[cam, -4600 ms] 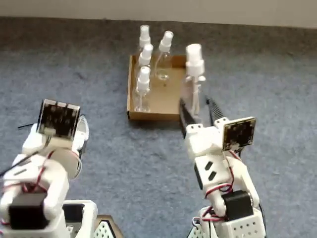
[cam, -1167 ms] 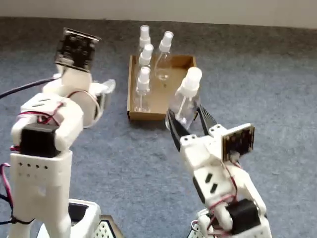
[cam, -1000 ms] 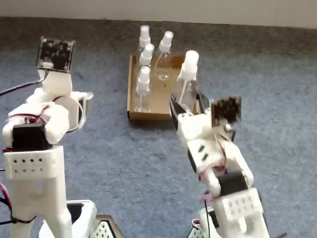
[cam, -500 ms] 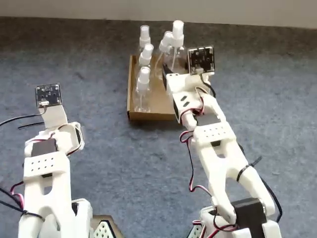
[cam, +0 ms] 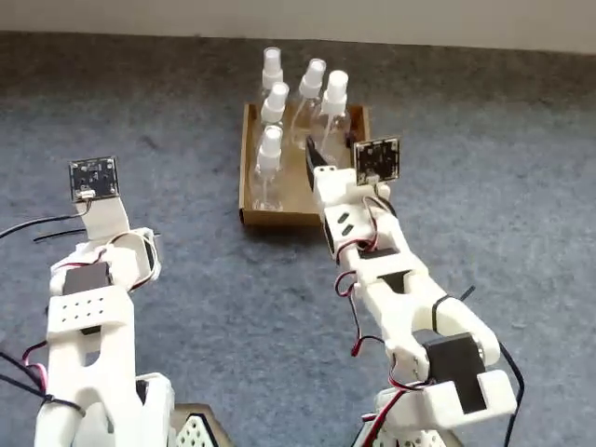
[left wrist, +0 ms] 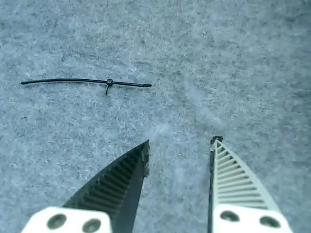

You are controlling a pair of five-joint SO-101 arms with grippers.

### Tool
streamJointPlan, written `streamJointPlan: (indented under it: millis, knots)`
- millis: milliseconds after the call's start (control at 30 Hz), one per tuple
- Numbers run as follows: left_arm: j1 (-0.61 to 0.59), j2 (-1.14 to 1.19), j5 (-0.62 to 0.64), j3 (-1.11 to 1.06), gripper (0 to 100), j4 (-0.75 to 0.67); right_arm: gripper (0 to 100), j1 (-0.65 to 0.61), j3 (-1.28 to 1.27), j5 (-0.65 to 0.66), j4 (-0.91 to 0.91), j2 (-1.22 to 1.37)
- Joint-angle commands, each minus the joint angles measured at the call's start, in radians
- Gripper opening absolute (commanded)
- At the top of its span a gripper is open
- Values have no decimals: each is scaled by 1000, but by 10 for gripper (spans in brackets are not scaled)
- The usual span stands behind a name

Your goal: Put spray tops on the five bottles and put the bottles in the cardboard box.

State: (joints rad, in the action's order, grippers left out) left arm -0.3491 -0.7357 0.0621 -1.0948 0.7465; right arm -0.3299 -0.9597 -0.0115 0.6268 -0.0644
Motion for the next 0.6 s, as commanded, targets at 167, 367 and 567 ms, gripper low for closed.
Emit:
streamJointPlan:
  millis: [167,367,567]
  knots:
    - [22,1,8,-28,196,-71,4,31,-31,-6,36,-4]
    - [21,1,8,-38,196,-87,4,36,-35,-9,36,-2]
    - [22,1,8,-39,196,-86,4,36,-36,-11,36,2]
